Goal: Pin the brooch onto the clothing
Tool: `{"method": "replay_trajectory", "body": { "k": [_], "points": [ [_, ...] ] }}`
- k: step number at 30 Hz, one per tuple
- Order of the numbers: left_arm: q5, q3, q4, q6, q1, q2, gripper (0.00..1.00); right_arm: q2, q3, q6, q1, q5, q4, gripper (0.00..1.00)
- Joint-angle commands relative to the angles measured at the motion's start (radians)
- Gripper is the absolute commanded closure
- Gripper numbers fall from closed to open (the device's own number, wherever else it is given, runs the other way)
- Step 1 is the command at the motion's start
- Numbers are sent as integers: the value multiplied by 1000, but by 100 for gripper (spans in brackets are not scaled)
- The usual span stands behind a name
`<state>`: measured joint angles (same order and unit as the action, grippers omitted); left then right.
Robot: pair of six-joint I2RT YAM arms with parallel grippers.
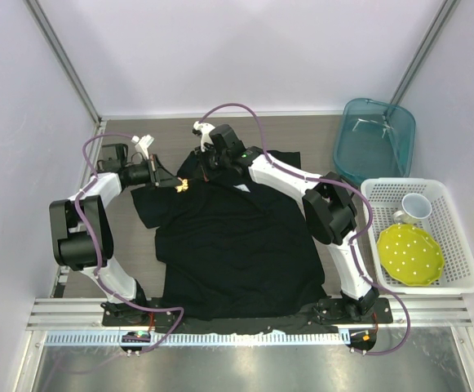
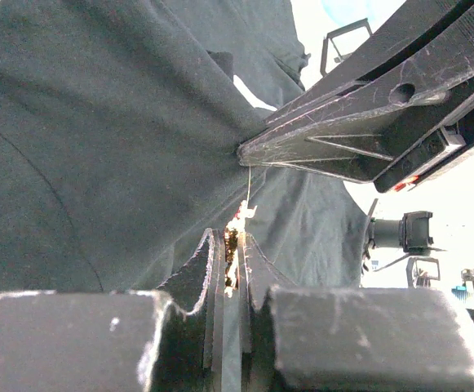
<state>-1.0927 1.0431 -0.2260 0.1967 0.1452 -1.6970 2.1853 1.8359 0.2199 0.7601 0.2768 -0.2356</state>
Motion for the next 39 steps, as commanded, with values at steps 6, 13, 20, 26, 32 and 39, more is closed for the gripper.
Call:
{"method": "replay_trajectory", "body": {
  "k": [6,13,20,26,32,39],
  "points": [
    [-44,25,53,15,-10,-1,97,-73,23,9,8,24,65,99],
    [-50,9,54,13,-10,13,98,-71,23,10,8,10,65,99],
    [-44,11,54,15,-10,10,97,-71,25,15,7,25,67,99],
    [-41,20,54,17,-16,0,97,-76,23,18,7,33,70,99],
    [-36,21,54,20,-24,-7,97,-78,20,19,7,38,70,99],
    [-32,32,53,26,-33,-24,97,-81,22,19,7,44,70,99]
  ]
}}
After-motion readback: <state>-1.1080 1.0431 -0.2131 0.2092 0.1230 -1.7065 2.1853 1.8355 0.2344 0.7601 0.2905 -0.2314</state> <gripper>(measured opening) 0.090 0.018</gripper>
